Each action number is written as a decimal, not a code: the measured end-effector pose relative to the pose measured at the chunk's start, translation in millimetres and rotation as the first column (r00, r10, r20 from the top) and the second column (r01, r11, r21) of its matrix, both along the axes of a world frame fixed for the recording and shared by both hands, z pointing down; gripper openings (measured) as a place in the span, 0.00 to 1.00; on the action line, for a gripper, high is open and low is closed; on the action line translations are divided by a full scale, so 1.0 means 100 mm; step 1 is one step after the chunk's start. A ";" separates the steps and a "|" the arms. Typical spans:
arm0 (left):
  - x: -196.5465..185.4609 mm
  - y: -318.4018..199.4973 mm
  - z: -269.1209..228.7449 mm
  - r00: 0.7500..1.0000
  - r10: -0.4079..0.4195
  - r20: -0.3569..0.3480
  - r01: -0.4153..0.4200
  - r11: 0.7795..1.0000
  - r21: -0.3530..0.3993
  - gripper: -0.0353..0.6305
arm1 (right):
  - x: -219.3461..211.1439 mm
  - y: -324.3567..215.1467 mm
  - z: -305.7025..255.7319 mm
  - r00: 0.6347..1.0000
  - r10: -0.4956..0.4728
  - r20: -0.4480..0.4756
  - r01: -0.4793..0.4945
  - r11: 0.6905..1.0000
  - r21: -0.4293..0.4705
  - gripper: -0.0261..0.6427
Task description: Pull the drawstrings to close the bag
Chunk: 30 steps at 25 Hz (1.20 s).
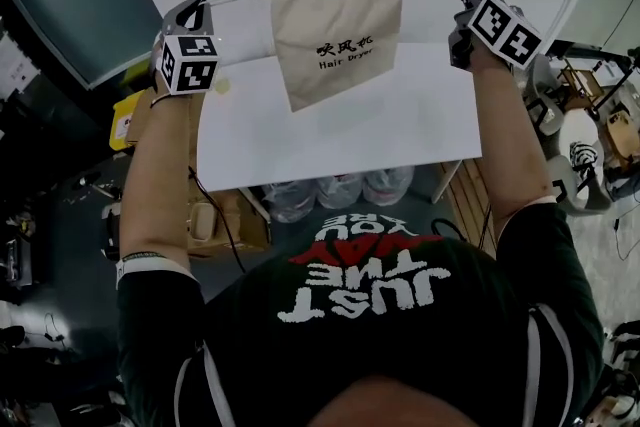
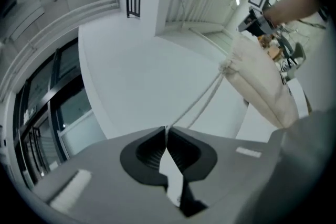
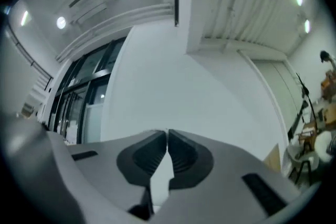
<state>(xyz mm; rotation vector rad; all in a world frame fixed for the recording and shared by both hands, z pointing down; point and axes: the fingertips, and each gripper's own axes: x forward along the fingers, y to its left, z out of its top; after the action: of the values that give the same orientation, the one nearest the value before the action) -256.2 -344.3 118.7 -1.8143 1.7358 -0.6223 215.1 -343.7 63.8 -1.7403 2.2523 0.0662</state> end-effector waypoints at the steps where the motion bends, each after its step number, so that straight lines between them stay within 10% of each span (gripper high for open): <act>1: 0.03 0.00 0.01 0.998 0.007 -0.060 -0.007 1.000 0.004 0.07 | 0.04 -0.03 0.04 0.998 0.016 0.053 -0.016 1.000 -0.002 0.06; 7: -0.05 -0.03 0.04 0.927 0.000 -0.376 0.012 0.999 0.031 0.07 | 0.04 -0.10 0.14 0.995 0.075 0.068 -0.076 0.997 0.001 0.06; 17: -0.49 0.01 -0.05 0.788 -0.046 -0.615 0.098 0.994 0.051 0.07 | 0.12 -0.08 0.17 0.993 0.120 -0.019 -0.120 0.993 -0.013 0.06; 30: -0.62 -0.01 0.01 0.865 -0.075 -0.496 0.097 0.995 0.019 0.07 | 0.18 0.00 0.26 0.995 0.093 -0.037 -0.094 0.995 -0.027 0.06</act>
<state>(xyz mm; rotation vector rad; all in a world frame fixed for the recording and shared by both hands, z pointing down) -317.8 -345.2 119.4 -1.9938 2.1475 -0.1448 233.6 -343.9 89.6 -1.8728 2.2059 0.0857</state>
